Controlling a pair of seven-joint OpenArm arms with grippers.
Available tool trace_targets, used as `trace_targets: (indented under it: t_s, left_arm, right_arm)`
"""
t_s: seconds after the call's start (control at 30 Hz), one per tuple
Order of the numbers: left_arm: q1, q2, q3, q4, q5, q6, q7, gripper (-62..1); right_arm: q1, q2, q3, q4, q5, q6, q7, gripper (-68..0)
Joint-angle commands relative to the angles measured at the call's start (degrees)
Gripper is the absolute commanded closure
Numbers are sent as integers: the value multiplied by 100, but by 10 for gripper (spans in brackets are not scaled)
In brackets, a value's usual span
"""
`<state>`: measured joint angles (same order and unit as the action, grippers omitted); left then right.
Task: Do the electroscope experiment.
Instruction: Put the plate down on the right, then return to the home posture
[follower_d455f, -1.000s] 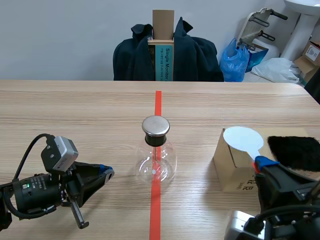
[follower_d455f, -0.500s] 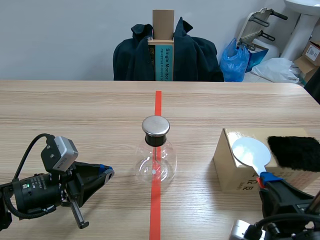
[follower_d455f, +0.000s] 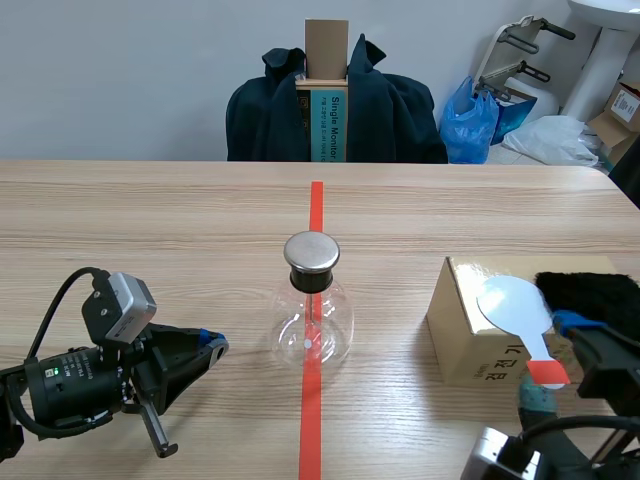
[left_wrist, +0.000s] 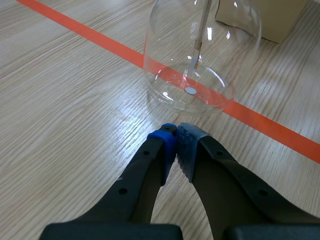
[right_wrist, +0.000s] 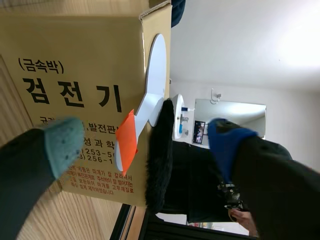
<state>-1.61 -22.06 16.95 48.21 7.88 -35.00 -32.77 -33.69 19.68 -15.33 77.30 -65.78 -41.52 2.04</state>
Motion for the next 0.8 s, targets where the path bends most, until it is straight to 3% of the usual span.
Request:
trace_targets:
  t_s: [0.0,0.03,0.1,0.27,0.3,0.43,0.53,0.7,0.77]
  left_arm:
    - [-15,9,-26,114,-81,-22,-59,-32]
    - [-13,4,-26,114,-81,-22,-59,-55]
    - [2,-33,-26,120,-81,-24,-61,-171]
    - [299,-264,-26,387,-151,-28,-83,-583]
    - [431,-348,-26,525,-197,-31,-87,-623]
    - [1158,-737,-120,1261,-411,-28,-225,-623]
    - [1766,-942,-396,1856,-457,-28,-374,-623]
    - [2726,-1150,-903,2835,-636,-24,-363,-623]
    - [3080,-1224,-1045,3204,-695,72,-358,-623]
  right_arm:
    - [52,63,63,160,0,-334,-7,-656]
    - [52,63,63,160,0,-334,0,-679]
    - [50,63,63,160,7,-334,-2,-679]
    - [2,66,63,162,70,-177,-2,-679]
    - [-52,66,63,166,109,-164,-4,-679]
    - [-409,168,70,299,643,-133,-269,-679]
    - [-863,420,70,737,962,-61,-127,-679]
    - [-1762,1047,114,1757,2813,-37,256,-679]
    - [-2050,1364,199,2044,3467,179,518,-679]
